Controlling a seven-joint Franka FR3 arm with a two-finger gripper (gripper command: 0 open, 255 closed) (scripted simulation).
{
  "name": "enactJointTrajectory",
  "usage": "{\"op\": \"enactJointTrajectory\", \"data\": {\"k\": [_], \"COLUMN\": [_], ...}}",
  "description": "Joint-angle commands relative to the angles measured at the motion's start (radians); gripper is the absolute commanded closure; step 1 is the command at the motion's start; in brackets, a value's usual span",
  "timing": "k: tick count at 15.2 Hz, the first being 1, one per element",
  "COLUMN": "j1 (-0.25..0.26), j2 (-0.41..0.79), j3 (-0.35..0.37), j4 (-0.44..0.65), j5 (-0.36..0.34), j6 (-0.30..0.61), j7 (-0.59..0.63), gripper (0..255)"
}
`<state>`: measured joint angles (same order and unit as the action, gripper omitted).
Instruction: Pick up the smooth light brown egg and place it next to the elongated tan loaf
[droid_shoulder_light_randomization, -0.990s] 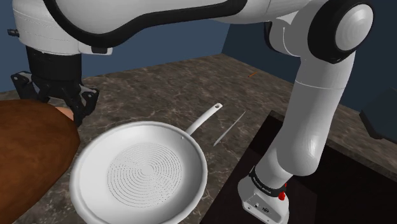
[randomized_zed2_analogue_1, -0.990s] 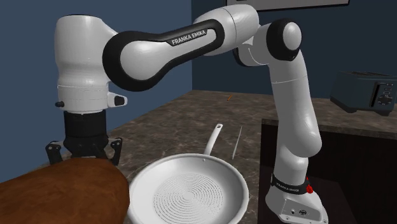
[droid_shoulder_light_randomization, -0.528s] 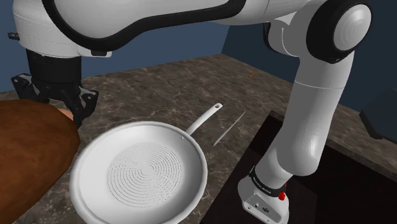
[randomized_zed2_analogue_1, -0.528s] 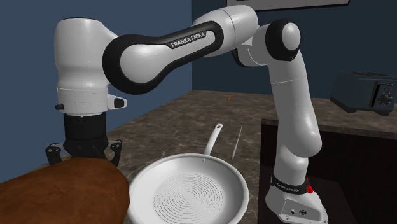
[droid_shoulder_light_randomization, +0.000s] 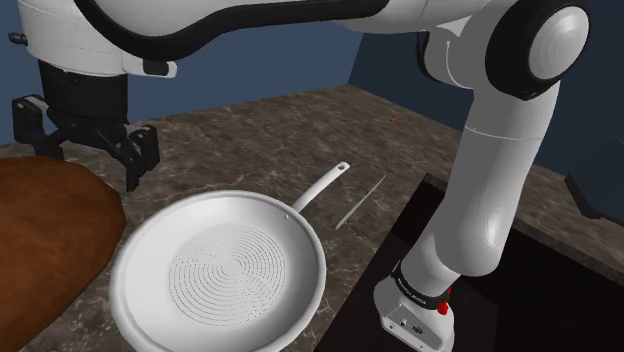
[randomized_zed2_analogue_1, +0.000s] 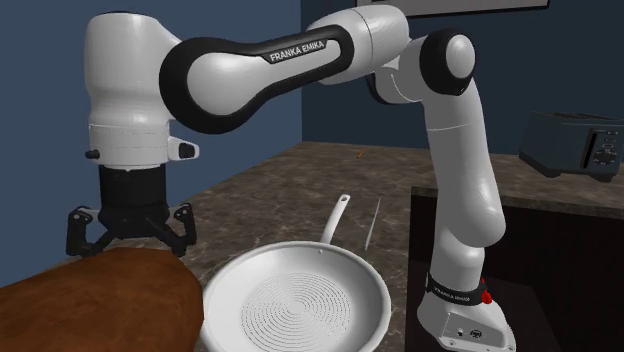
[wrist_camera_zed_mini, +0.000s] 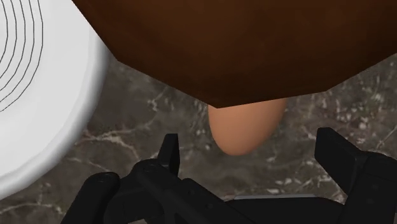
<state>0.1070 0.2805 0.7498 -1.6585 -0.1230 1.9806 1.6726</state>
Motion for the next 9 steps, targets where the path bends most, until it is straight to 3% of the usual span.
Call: {"op": "enactJointTrajectory", "data": {"k": [1,9], "j1": [-0.005,-0.007], "j2": [-0.018,-0.024], "j3": [0.005,0.006], "j4": [0.038,0.058], "j5": [0.014,0.019], "j6": [-0.053,-0.077], "j7": [-0.008,-0.011], "gripper": [0,0]}}
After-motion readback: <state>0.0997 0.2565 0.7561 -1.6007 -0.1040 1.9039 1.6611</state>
